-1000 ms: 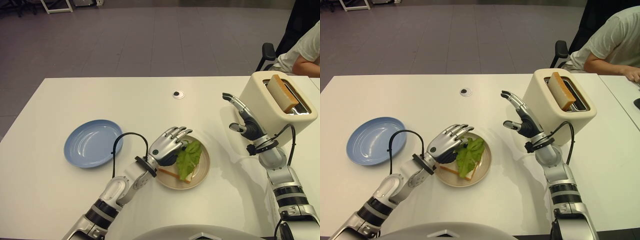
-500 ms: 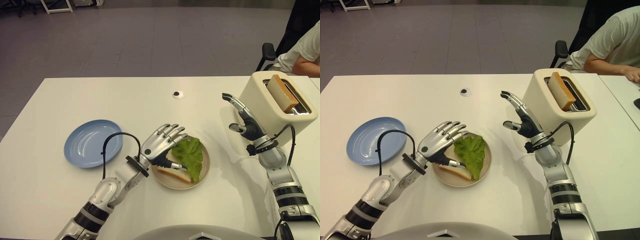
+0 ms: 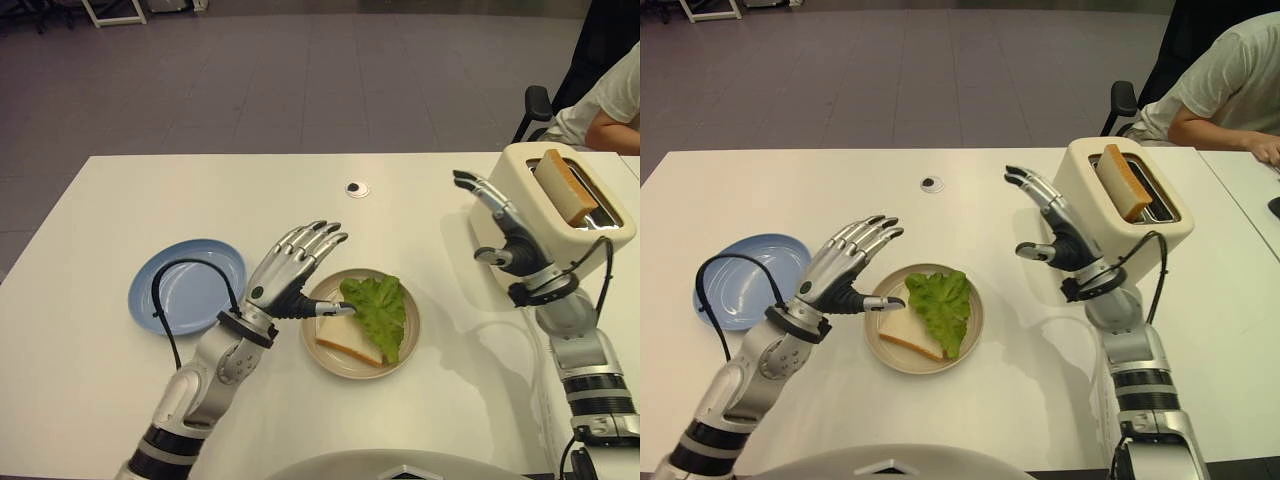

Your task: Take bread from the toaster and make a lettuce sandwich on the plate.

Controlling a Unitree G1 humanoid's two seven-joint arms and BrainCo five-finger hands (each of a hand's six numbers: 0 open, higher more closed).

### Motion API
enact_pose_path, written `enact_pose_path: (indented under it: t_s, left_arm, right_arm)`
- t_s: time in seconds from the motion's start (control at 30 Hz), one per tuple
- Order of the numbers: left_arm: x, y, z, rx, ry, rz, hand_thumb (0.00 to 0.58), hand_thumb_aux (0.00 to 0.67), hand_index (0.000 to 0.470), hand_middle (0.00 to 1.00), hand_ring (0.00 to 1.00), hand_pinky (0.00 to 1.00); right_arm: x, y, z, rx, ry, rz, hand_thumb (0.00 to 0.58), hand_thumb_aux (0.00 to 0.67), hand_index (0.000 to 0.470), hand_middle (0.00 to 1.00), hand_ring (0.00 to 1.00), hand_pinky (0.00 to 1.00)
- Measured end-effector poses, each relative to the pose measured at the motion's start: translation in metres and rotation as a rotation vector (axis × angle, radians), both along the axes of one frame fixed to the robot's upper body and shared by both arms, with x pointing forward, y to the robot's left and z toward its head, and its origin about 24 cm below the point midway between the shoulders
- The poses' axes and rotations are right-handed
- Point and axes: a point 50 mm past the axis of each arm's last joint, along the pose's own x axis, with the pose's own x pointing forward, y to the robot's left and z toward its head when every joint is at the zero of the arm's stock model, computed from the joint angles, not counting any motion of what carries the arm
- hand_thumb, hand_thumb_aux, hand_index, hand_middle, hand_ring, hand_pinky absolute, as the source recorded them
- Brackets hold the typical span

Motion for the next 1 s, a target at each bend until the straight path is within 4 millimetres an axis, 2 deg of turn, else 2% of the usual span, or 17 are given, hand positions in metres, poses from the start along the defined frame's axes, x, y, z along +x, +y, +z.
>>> enact_pose_path:
  t_s: [0.13,0.2,0.27,0.33,0.4,0.5,0.63,0.67,0.7,0.73,0.77,0.83,1.0]
  left_arm:
    - [-0.012,-0.003,-0.018,-0.415,0.16,-0.034,0.0,0.0,0.0,0.0,0.0,0.0]
    - [-0.011,-0.002,-0.019,-0.493,0.173,-0.054,0.0,0.0,0.0,0.0,0.0,0.0]
    - [-0.009,0.0,-0.019,-0.526,0.169,-0.06,0.0,0.0,0.0,0.0,0.0,0.0]
    - [-0.009,0.003,-0.019,-0.534,0.157,-0.057,0.0,0.0,0.0,0.0,0.0,0.0]
    - [-0.01,0.003,-0.02,-0.528,0.151,-0.055,0.0,0.0,0.0,0.0,0.0,0.0]
    - [-0.01,0.003,-0.021,-0.502,0.138,-0.053,0.0,0.0,0.0,0.0,0.0,0.0]
    - [-0.01,0.004,-0.02,-0.495,0.125,-0.051,0.0,0.0,0.0,0.0,0.0,0.0]
    - [-0.01,0.004,-0.02,-0.49,0.122,-0.05,0.0,0.0,0.0,0.0,0.0,0.0]
    - [-0.01,0.004,-0.02,-0.493,0.12,-0.05,0.0,0.0,0.0,0.0,0.0,0.0]
    - [-0.01,0.004,-0.02,-0.493,0.119,-0.049,0.0,0.0,0.0,0.0,0.0,0.0]
    - [-0.01,0.004,-0.02,-0.492,0.117,-0.048,0.0,0.0,0.0,0.0,0.0,0.0]
    - [-0.01,0.004,-0.02,-0.488,0.115,-0.048,0.0,0.0,0.0,0.0,0.0,0.0]
    - [-0.01,0.003,-0.02,-0.487,0.112,-0.043,0.0,0.0,0.0,0.0,0.0,0.0]
  right_arm:
    - [-0.012,-0.035,0.06,-0.098,-0.134,-0.144,0.0,0.0,0.0,0.0,0.0,0.0]
    - [-0.012,-0.048,0.069,-0.131,-0.127,-0.225,0.0,0.0,0.0,0.0,0.0,0.0]
    - [-0.005,-0.067,0.065,-0.196,-0.056,-0.343,0.0,0.0,0.0,0.0,0.0,0.0]
    - [0.007,-0.091,0.053,-0.222,0.053,-0.466,0.0,0.0,0.0,0.0,0.0,0.0]
    - [0.015,-0.106,0.041,-0.237,0.147,-0.534,0.0,0.0,0.0,0.0,0.0,0.0]
    - [0.021,-0.114,0.023,-0.261,0.251,-0.571,0.0,0.0,0.0,0.0,0.0,0.0]
    - [0.026,-0.114,0.013,-0.283,0.294,-0.575,0.0,0.0,0.0,0.0,0.0,0.0]
    - [0.028,-0.114,0.011,-0.292,0.302,-0.58,0.374,0.271,0.19,0.0,0.0,0.0]
    - [0.029,-0.114,0.01,-0.299,0.306,-0.583,0.452,0.355,0.249,0.0,0.0,0.0]
    - [0.031,-0.115,0.009,-0.304,0.309,-0.59,0.552,0.523,0.367,0.0,0.0,0.0]
    - [0.032,-0.116,0.007,-0.309,0.318,-0.604,0.574,0.602,0.422,0.0,0.0,0.0]
    - [0.033,-0.117,0.006,-0.306,0.312,-0.613,0.58,0.657,0.461,0.0,0.0,0.0]
    - [0.035,-0.117,0.012,-0.313,0.287,-0.615,0.579,0.638,0.448,0.0,0.0,0.0]
